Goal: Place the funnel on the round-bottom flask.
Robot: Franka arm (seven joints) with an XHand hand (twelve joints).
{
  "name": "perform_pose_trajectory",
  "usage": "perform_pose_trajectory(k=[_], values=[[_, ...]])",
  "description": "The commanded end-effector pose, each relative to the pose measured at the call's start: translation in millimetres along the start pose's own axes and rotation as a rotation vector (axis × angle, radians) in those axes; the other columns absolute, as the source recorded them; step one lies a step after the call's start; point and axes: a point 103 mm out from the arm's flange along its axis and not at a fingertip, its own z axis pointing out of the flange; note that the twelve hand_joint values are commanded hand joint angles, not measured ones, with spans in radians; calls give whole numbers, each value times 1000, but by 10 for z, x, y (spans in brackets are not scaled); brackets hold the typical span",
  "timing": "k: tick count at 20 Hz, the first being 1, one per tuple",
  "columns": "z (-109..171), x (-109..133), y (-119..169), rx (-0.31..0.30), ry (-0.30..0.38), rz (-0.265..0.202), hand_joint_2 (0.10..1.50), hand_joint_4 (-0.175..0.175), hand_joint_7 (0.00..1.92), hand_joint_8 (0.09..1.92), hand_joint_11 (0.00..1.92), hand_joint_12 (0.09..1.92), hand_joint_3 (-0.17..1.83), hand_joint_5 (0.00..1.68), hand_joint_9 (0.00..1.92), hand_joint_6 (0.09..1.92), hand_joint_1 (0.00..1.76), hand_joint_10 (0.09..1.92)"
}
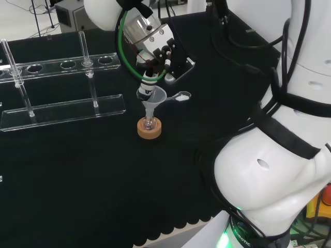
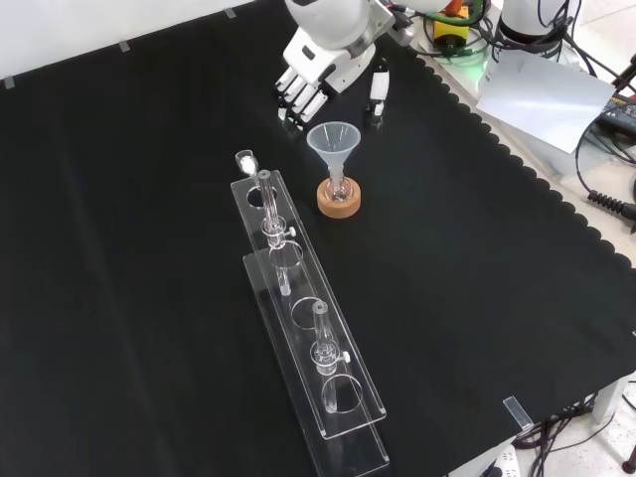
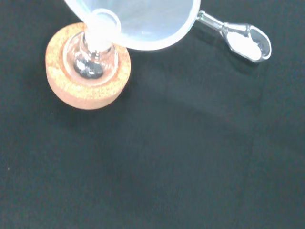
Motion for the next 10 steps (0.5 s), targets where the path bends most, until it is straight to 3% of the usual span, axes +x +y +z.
perform_pose_trajectory(k=[1,10], values=[[11,-264,-142,-140,63,14,887,-72,69,566,130,1445,-154,302,275,87,599,741],[190,-698,-31,-195,133,52,944,-74,215,676,269,1395,-175,434,500,87,683,650]])
